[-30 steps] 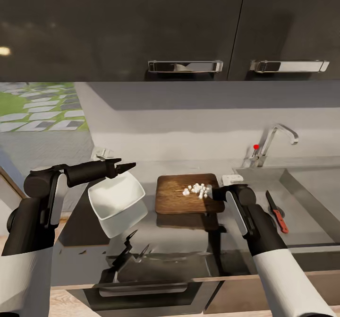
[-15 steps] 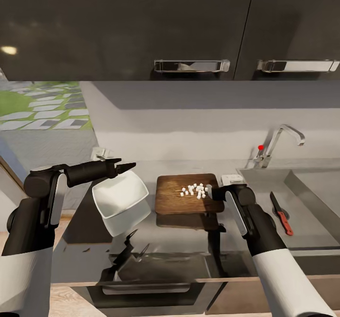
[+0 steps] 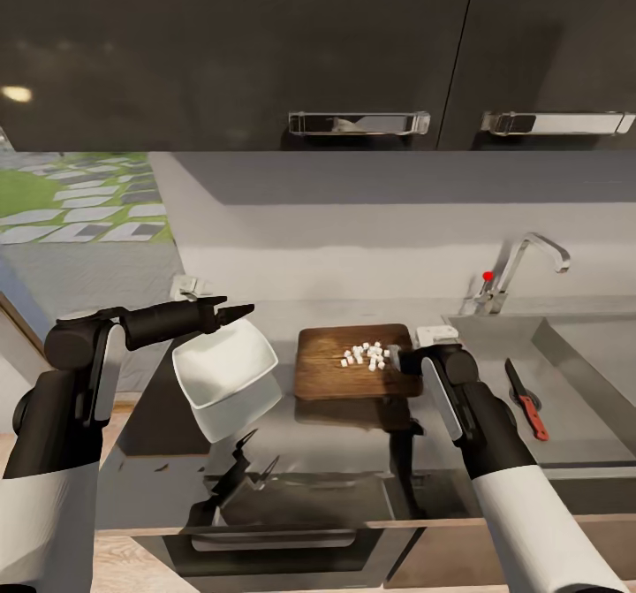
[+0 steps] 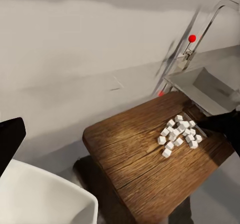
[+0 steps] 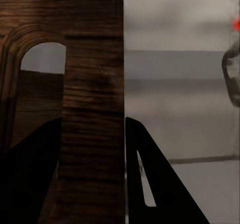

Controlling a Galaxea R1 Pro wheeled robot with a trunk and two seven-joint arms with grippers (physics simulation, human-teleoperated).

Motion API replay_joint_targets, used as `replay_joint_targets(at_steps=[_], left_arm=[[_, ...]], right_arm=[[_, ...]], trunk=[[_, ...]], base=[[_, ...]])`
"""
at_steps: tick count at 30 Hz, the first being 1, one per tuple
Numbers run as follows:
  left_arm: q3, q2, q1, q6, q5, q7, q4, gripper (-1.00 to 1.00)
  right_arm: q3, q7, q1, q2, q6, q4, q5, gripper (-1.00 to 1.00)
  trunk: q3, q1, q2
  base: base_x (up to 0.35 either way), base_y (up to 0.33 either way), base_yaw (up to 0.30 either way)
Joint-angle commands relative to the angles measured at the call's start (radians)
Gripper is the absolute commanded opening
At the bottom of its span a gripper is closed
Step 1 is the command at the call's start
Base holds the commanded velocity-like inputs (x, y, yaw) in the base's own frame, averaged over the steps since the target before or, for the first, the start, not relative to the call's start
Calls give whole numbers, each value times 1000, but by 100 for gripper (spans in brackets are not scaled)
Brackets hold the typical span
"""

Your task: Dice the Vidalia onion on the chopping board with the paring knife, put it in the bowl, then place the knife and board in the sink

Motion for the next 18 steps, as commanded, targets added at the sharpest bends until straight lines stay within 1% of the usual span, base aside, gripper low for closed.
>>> replay_joint_targets(at_steps=[1, 3, 5, 18], left_arm=[[1, 0, -1, 8, 2, -2, 0, 100], [1, 0, -1, 8, 2, -2, -1, 100], [1, 0, -1, 8, 2, -2, -1, 100], [-1, 0, -1, 8, 2, -2, 0, 100]], right_arm=[[1, -22, -1, 0, 2, -1, -15, -100], [1, -44, -1, 0, 2, -1, -15, -100], [1, -49, -1, 0, 2, -2, -15, -100], [1, -54, -1, 0, 2, -2, -16, -100]], trunk=[[-1, 0, -1], [-1, 0, -1], [-1, 0, -1], [-1, 0, -1]], base=[[0, 0, 0], [0, 0, 0], [0, 0, 0], [0, 0, 0]])
